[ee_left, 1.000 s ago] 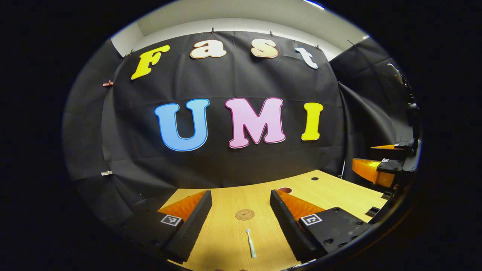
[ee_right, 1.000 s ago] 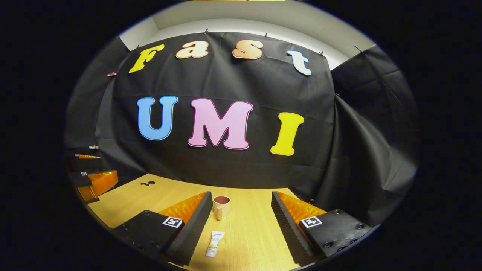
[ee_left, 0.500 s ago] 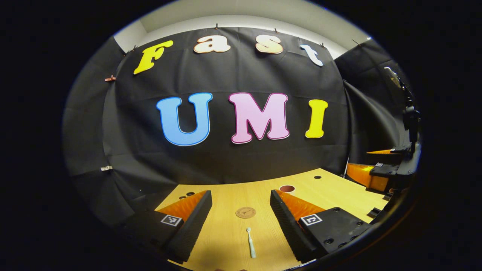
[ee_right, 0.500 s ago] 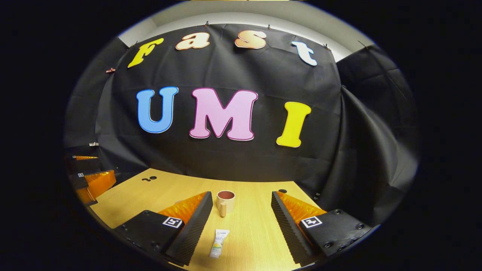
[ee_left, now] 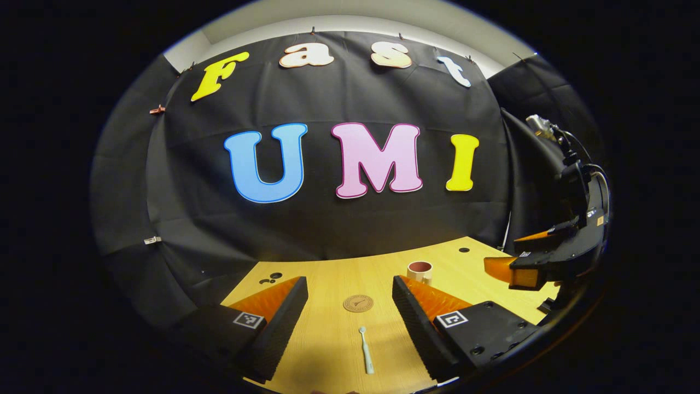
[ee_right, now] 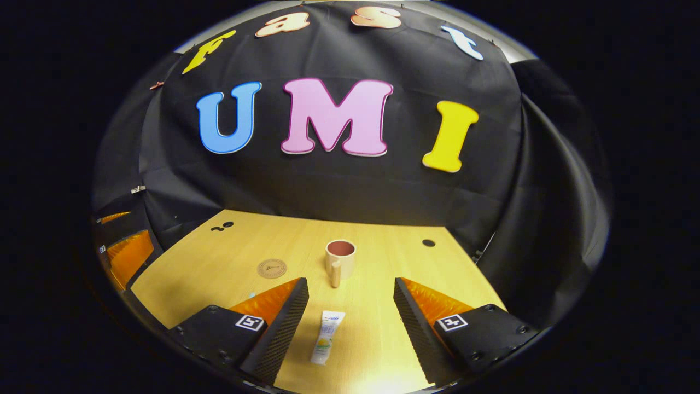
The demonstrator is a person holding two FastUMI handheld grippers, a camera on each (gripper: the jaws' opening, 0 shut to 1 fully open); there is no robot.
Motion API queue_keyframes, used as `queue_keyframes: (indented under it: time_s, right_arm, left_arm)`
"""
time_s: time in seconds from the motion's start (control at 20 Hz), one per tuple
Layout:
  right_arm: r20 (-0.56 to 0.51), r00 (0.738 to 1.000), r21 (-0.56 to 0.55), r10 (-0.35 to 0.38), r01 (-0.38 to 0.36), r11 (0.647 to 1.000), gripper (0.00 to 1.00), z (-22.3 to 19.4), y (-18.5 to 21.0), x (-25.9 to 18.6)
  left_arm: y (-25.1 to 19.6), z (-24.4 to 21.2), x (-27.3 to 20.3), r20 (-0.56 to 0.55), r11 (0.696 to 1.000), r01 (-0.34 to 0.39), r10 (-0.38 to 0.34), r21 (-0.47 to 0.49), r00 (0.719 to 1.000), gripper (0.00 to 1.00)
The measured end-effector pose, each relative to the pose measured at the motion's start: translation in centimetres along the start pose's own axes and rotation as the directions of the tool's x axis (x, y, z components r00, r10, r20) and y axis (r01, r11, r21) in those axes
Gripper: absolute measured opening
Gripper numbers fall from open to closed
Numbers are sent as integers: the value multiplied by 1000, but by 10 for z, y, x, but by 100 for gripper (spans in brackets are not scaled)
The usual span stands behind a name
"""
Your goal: Put the toothbrush and toothpaste on the desktop into the cup, then pick up the cup and place it on the coaster on the desktop.
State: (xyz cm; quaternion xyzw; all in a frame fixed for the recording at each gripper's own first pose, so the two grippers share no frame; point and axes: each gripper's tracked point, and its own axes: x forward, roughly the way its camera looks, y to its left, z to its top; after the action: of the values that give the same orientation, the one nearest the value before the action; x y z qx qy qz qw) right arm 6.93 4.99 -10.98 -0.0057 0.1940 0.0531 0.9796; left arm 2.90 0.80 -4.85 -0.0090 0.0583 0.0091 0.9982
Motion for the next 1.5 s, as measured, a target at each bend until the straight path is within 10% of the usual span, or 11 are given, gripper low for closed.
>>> queue_keyframes:
  time_s: [0.4, 1.2, 1.5]
  right_arm:
    - [-243, 967, 5, 71, -72, 997, 98, -80, 17, 62]
    - [-581, 807, 7, 101, -119, 993, 98, -215, 38, 116]
    - [-593, 801, 18, 82, -89, 996, 97, -219, 37, 121]
  left_arm:
    - [13, -43, -1, -115, 997, -76, 76, 2, 991, 98]
    - [20, -90, 25, -271, 986, -165, 162, 14, 949, 99]
    - [17, -98, 23, -297, 988, -153, 155, 28, 942, 99]
